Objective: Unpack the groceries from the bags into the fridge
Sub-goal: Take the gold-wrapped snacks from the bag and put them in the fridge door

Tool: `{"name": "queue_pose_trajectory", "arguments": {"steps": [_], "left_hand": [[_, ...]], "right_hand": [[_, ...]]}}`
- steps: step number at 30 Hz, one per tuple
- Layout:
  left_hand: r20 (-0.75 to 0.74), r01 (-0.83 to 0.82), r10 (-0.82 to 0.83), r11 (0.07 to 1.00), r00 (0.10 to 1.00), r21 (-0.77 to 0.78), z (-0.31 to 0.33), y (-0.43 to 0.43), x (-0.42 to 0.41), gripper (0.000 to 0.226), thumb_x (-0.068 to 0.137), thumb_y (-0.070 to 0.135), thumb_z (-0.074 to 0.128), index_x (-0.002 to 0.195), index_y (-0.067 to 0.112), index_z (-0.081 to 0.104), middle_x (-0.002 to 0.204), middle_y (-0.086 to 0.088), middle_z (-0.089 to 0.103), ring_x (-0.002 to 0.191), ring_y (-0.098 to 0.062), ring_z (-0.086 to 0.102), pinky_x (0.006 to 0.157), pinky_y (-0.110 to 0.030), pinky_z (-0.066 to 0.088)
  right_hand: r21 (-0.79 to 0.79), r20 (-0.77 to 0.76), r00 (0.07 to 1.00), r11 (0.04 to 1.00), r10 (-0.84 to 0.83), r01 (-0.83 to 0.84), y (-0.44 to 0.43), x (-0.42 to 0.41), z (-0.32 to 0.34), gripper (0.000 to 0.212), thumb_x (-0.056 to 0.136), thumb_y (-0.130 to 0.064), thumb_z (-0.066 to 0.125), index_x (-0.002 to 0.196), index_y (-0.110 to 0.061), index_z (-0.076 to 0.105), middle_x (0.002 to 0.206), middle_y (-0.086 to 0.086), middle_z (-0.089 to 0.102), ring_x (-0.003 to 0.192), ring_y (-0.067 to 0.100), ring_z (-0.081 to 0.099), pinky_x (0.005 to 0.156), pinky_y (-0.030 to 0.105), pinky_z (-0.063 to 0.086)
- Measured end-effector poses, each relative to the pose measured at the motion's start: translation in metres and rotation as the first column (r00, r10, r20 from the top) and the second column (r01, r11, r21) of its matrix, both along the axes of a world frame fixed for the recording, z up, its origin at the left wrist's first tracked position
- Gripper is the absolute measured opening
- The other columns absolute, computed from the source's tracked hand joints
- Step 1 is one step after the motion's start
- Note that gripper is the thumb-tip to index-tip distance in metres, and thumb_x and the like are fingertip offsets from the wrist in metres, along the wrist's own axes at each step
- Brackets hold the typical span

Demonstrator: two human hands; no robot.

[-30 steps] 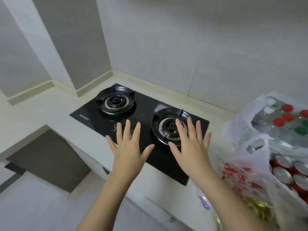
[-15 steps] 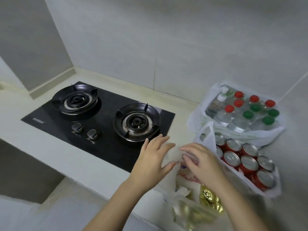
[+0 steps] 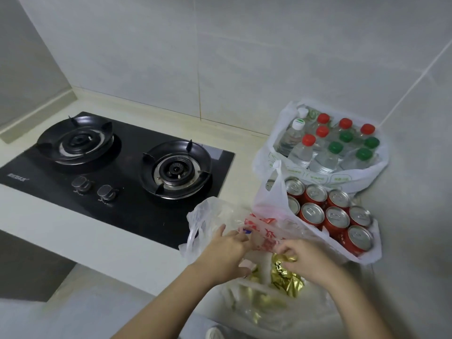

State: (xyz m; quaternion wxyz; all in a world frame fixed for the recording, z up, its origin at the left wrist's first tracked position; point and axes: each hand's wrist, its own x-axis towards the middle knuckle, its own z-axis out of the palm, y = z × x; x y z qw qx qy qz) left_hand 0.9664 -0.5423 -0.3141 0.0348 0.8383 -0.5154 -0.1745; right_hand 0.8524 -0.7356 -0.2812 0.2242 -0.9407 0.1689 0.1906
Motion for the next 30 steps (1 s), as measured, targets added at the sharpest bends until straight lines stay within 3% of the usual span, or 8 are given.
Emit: {"name": "queue_pose_trajectory", "arguments": {"steps": [2,4,7,12,16,21,25,30], "left_hand": [[-0.02,0.029,-0.029,0.999,0.999,0.041,-0.009,-0.002,-0.004,0.073,0.082,0.051,0.067,0.145,0.026,0.038,0.147,0.001,0.04,0.136,-0.022,0.035,0.116,-0.059,0.006],[-0.052,0.028,-0.024,0.997,0.998,0.067,-0.018,0.0,-0.009,0.084,0.078,0.052,0.071,0.148,0.03,0.029,0.152,0.0,0.032,0.141,-0.023,0.027,0.115,-0.065,0.002],[-0.086,-0.001,0.011,0.993,0.996,0.116,-0.032,0.007,-0.013,0.097,0.075,0.058,0.072,0.15,0.03,0.017,0.159,0.0,0.016,0.149,-0.022,0.008,0.114,-0.067,0.003],[-0.114,-0.035,0.046,0.994,0.992,0.104,-0.033,0.003,-0.016,0.093,0.077,0.068,0.062,0.15,0.03,0.019,0.16,0.0,0.016,0.148,-0.024,0.012,0.114,-0.061,0.007],[-0.071,0.013,-0.011,1.0,0.997,0.029,-0.016,-0.027,-0.019,0.075,0.086,0.052,0.058,0.15,0.025,0.028,0.155,-0.004,0.031,0.139,-0.026,0.034,0.114,-0.064,0.001],[-0.085,0.054,-0.049,0.997,0.995,0.06,-0.005,-0.068,-0.033,0.064,0.088,0.034,0.059,0.147,0.025,0.036,0.15,-0.004,0.039,0.139,-0.026,0.033,0.114,-0.066,0.004],[-0.02,0.084,-0.082,0.984,0.996,0.156,-0.012,-0.087,-0.043,0.082,0.088,0.047,0.062,0.154,0.026,0.019,0.156,-0.006,0.029,0.144,-0.029,0.024,0.113,-0.065,0.008],[-0.067,0.065,-0.055,0.987,0.996,0.146,-0.023,-0.089,-0.045,0.094,0.081,0.052,0.068,0.153,0.024,0.016,0.157,-0.007,0.025,0.145,-0.03,0.021,0.115,-0.065,0.005]], "right_hand": [[-0.043,-0.023,0.999,0.999,0.031,-0.032,-0.002,-0.002,-0.008,0.045,0.082,-0.031,0.073,0.124,-0.041,0.059,0.127,-0.027,0.055,0.11,-0.002,0.055,0.087,0.015,0.044],[-0.059,-0.061,0.996,0.996,0.066,-0.069,-0.002,-0.002,-0.013,0.065,0.078,-0.033,0.074,0.137,-0.041,0.047,0.141,-0.024,0.047,0.125,0.001,0.047,0.107,0.027,0.037],[-0.092,-0.126,0.985,0.987,0.122,-0.134,-0.002,-0.002,-0.014,0.082,0.075,-0.039,0.074,0.146,-0.042,0.033,0.153,-0.019,0.035,0.137,0.009,0.037,0.118,0.042,0.024],[-0.236,-0.05,0.995,0.967,0.089,-0.099,-0.016,-0.009,-0.005,0.074,0.082,-0.046,0.067,0.146,-0.043,0.031,0.154,-0.019,0.031,0.141,0.01,0.032,0.115,0.039,0.024],[-0.284,-0.053,0.998,0.959,-0.025,0.009,-0.024,-0.021,0.004,0.065,0.085,-0.048,0.062,0.144,-0.04,0.036,0.151,-0.017,0.037,0.136,0.01,0.038,0.107,0.039,0.031],[-0.311,-0.044,0.982,0.936,-0.186,0.164,-0.03,-0.042,0.011,0.057,0.085,-0.04,0.064,0.138,-0.032,0.045,0.142,-0.01,0.05,0.122,0.011,0.053,0.092,0.033,0.049],[-0.267,-0.013,0.948,0.915,-0.317,0.302,-0.034,-0.051,0.008,0.042,0.082,-0.029,0.068,0.122,-0.023,0.056,0.113,-0.006,0.063,0.096,0.014,0.059,0.081,0.032,0.053],[-0.313,-0.021,0.932,0.888,-0.363,0.338,-0.028,-0.053,0.004,0.054,0.076,-0.035,0.075,0.122,-0.021,0.051,0.121,-0.002,0.059,0.109,0.019,0.056,0.088,0.034,0.051]]}}
